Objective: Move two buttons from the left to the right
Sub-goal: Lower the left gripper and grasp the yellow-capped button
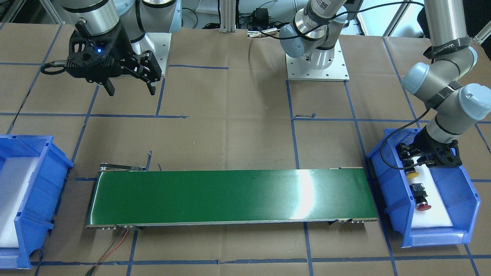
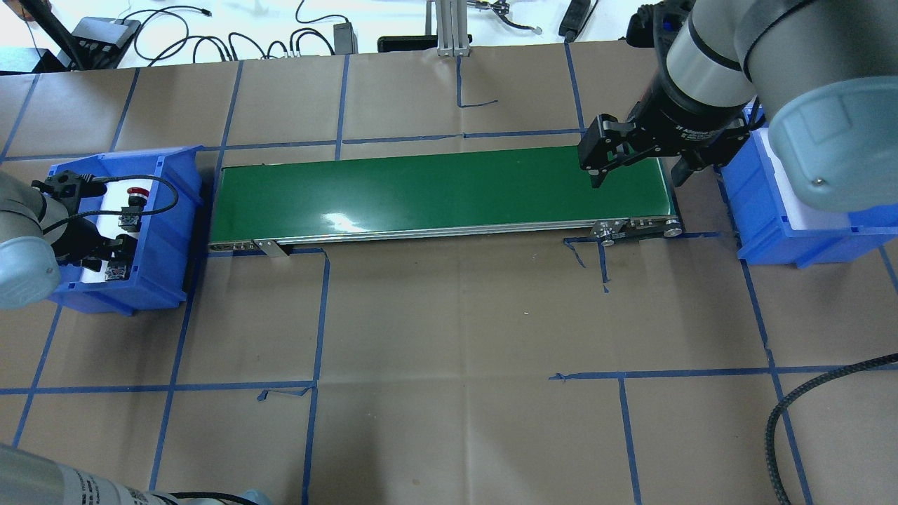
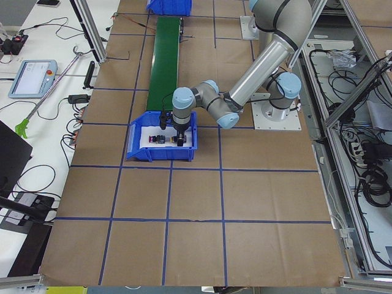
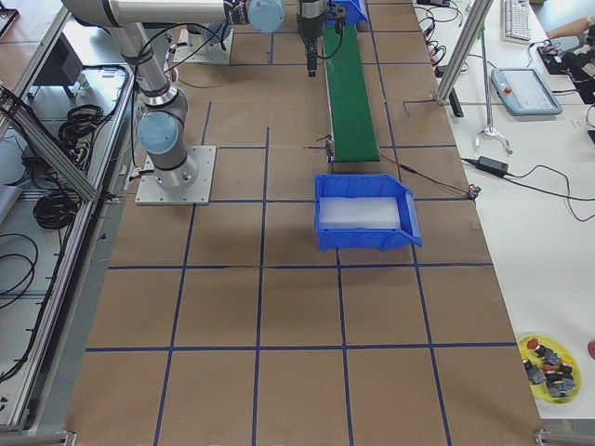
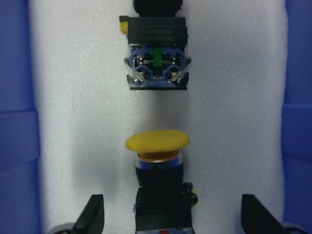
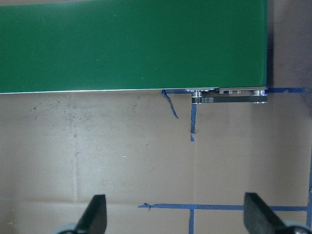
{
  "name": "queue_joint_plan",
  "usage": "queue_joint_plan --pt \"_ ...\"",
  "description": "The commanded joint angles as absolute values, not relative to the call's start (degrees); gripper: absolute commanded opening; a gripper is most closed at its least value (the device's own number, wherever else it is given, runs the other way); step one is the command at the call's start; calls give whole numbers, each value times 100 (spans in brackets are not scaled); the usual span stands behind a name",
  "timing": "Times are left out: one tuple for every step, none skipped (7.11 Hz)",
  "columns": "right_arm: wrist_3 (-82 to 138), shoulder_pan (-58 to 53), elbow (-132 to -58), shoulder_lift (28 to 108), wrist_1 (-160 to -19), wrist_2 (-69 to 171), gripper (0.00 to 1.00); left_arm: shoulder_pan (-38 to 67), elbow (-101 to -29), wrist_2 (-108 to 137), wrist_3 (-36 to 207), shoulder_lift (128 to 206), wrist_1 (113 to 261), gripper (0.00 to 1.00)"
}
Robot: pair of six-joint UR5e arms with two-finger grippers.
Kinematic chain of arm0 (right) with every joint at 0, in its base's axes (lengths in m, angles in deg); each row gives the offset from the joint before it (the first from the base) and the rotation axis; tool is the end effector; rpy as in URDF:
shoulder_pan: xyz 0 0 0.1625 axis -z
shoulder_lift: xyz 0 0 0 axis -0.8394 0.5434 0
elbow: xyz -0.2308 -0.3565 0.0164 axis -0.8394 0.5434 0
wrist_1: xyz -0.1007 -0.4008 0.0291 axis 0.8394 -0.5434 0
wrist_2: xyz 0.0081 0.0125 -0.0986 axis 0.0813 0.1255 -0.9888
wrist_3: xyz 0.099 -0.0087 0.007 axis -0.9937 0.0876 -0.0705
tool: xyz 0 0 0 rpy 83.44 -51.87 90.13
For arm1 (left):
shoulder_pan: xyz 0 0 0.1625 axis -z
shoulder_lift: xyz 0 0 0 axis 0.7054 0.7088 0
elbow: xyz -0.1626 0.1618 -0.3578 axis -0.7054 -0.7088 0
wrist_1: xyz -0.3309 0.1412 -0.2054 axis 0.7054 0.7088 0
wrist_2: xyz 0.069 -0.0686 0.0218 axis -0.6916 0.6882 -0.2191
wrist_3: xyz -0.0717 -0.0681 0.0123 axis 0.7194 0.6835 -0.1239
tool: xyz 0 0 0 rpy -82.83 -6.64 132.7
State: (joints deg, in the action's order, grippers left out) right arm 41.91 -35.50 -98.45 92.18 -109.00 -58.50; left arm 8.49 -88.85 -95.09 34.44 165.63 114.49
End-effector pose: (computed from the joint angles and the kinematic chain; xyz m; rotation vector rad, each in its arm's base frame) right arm 0.1599 -0.4594 0.4805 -0.0042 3.0781 -0.1069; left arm 0.2043 -0.5043 0.2060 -0.0128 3.1322 -0.1170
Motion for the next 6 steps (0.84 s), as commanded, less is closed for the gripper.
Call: queue_joint_plan --pt "4191 -3547 -9845 9218 -10900 -5842 100 849 -8877 -9519 3426 16570 11441 75" --pt "4191 -3555 -9845 9218 -10909 -5842 100 849 -8842 -9519 3426 16570 11441 49" --pt "4191 -3556 -9845 9218 -10909 -5842 100 840 -8833 -9519 3426 16570 11450 30" --pt "4191 -3556 -9845 9218 -10909 -5842 100 814 -8798 -9528 3426 16561 11450 19" --pt "4191 -3556 -9845 9209 -10909 -5842 100 805 -8745 -9536 3434 16527 11459 13" --pt "4191 -3556 -9845 9209 -10909 -5842 100 823 -8527 -9536 3452 16422 11607 13"
